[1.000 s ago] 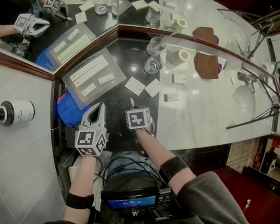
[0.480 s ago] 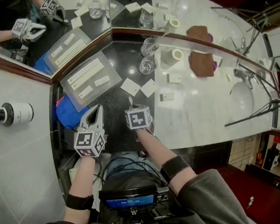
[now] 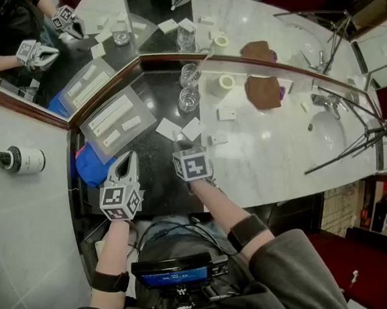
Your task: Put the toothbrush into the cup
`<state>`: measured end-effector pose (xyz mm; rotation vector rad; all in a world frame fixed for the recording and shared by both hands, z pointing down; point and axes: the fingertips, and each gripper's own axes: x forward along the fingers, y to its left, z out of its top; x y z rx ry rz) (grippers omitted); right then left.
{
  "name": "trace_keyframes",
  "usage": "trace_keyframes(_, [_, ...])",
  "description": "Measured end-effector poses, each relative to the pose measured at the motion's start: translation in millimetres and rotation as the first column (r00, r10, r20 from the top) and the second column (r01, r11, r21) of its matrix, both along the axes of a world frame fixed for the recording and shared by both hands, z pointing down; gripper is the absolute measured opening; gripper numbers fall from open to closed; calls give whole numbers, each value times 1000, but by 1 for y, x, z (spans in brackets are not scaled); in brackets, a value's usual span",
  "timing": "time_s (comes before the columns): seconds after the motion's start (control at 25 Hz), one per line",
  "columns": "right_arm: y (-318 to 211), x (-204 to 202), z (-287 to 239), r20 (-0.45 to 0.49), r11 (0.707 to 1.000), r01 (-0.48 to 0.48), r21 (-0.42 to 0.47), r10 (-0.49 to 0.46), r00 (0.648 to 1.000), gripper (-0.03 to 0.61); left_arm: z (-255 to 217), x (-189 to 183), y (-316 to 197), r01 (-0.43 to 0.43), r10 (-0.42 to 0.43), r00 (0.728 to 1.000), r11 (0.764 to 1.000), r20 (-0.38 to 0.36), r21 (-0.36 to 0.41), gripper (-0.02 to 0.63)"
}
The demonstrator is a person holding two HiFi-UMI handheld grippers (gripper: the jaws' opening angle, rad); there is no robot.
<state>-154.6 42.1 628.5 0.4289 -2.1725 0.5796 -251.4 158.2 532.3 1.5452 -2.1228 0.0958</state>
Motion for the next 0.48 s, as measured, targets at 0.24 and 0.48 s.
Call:
trace_keyframes(0.24, [-28,5,-55,186,997,5,73,-19,982,38,-17,21,-11,-14,14,1000,1000,26,6,2])
trace_keyframes(0.48, [-56,32,-88,308,992,-12,123,-26,951,38,-28,46,-28,-32,32,999,999,41,13,2])
